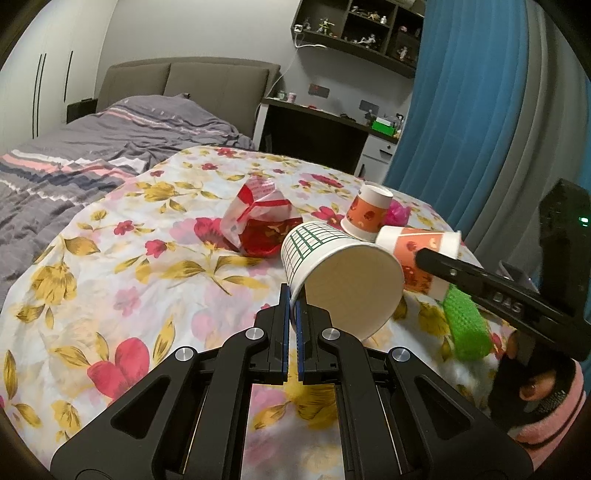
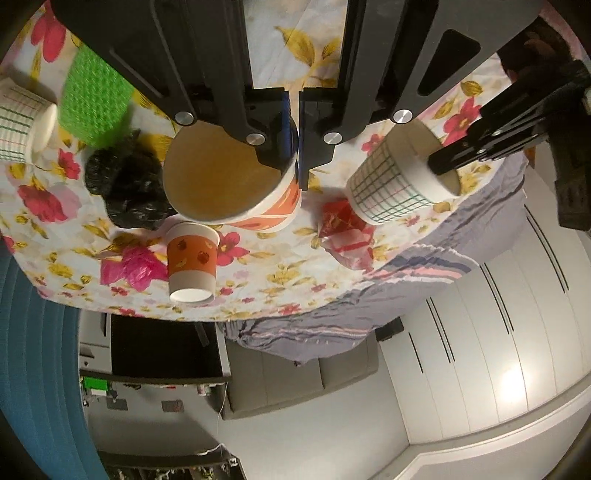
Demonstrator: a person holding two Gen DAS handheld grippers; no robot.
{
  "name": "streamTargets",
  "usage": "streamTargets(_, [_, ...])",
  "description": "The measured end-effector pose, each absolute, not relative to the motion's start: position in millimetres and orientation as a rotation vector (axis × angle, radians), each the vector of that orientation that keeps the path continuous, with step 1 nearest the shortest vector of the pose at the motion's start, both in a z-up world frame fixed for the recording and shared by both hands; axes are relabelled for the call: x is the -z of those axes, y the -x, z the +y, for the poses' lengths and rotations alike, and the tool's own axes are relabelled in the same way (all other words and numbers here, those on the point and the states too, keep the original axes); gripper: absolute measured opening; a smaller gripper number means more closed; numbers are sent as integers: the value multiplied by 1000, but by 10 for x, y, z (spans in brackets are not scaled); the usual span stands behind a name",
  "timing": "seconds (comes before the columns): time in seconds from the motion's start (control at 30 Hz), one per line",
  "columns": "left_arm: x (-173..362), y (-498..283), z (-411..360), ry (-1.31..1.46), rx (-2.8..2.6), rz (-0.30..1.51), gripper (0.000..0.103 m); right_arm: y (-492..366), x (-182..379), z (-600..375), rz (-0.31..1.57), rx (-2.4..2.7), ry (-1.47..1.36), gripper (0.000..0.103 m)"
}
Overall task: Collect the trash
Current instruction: 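Carry both held cups over the grey bin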
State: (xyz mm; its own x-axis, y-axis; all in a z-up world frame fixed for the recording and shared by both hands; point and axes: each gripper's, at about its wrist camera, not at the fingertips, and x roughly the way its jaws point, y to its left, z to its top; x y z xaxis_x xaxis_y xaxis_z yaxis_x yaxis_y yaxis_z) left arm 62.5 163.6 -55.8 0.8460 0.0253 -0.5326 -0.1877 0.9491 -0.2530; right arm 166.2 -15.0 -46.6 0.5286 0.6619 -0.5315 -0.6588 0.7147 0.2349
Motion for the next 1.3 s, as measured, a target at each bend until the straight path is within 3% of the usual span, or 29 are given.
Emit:
streamTargets(0.6, [311, -605, 970, 219, -27, 520, 2, -1005, 65, -1249, 493, -672, -51, 4])
streamTargets(1.3, [-4, -1113, -293, 108, 229, 499, 2, -976, -21, -2548, 425, -399, -110, 4])
